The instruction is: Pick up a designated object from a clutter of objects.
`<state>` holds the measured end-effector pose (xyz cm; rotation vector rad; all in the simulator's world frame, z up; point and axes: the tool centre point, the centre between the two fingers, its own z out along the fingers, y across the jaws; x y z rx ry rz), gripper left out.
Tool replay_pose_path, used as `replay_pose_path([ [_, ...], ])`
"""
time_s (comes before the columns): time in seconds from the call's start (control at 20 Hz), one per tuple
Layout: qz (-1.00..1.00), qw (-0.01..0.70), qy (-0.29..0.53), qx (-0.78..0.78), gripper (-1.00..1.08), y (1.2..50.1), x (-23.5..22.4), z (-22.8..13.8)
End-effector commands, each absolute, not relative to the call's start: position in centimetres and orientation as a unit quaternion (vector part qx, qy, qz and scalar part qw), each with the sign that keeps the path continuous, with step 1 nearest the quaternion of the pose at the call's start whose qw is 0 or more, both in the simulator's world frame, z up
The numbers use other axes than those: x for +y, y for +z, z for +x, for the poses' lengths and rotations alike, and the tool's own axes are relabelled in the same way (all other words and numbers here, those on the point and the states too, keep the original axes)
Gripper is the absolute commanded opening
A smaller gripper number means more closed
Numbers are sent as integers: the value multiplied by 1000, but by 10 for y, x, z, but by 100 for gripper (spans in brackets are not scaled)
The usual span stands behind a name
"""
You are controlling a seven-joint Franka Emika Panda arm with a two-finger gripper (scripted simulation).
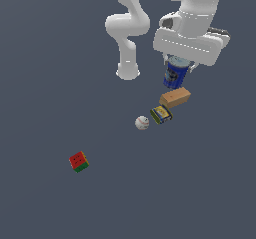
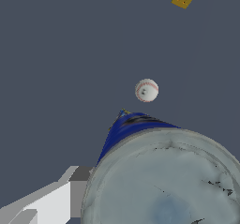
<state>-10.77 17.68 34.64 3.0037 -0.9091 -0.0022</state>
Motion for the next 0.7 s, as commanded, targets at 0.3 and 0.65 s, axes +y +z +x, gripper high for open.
replay_pose_path([
  [0.3, 957, 0, 0, -290, -100, 405, 218, -102],
  [0.65, 957, 0, 0, -291, -100, 428, 236, -98],
])
